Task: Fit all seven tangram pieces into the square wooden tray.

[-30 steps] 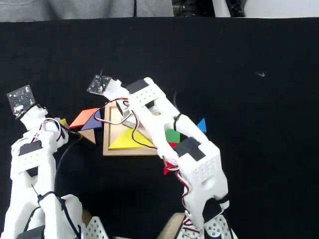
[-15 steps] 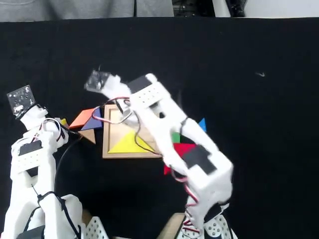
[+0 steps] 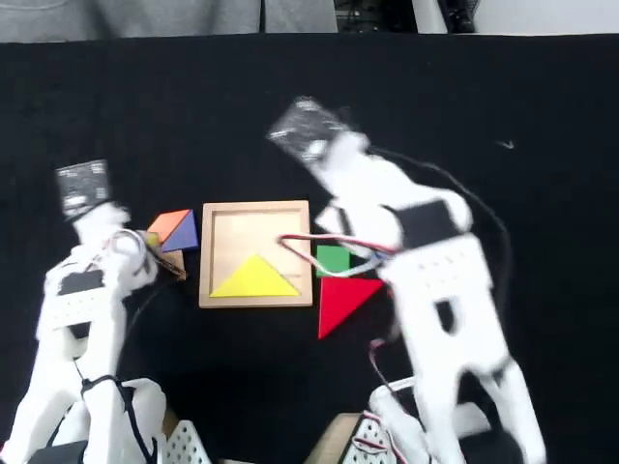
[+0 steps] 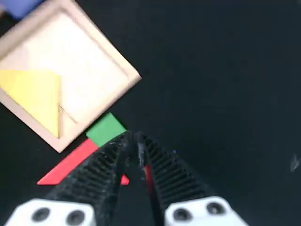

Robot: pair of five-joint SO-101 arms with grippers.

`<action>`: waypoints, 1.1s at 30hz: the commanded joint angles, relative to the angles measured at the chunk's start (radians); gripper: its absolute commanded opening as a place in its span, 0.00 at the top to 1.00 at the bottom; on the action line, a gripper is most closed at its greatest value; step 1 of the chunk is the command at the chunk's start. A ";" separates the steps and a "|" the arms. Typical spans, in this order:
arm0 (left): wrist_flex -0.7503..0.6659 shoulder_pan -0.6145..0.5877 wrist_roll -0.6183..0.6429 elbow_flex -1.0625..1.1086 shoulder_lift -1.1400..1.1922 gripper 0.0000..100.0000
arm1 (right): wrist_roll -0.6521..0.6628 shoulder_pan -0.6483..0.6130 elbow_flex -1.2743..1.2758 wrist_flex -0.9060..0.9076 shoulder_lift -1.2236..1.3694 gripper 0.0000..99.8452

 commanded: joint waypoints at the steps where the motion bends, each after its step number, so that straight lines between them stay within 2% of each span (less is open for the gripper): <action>1: 0.157 0.243 -0.120 -0.079 -0.028 0.80 | -0.075 0.135 0.174 -0.081 -0.134 0.99; 4: 0.304 0.433 -0.117 -0.194 -0.015 0.80 | -0.110 0.209 0.309 -0.144 -0.174 0.99; 8: 0.414 0.608 -0.029 -0.344 -0.015 0.80 | -0.138 0.295 0.437 -0.236 -0.185 0.99; 14: 0.404 0.855 0.034 -0.397 -0.008 0.80 | -0.144 0.391 0.516 -0.275 -0.189 0.99; 16: 0.376 0.917 0.072 -0.398 0.028 0.76 | -0.146 0.419 0.533 -0.284 -0.185 0.99; 19: 0.336 0.955 0.104 -0.421 0.132 0.70 | -0.146 0.466 0.582 -0.353 -0.185 0.99; 26: 0.328 1.046 0.106 -0.619 0.499 0.71 | -0.147 0.508 0.651 -0.453 -0.183 0.99; 33: 0.328 0.990 0.100 -0.750 0.715 0.70 | -0.147 0.509 0.653 -0.454 -0.183 0.99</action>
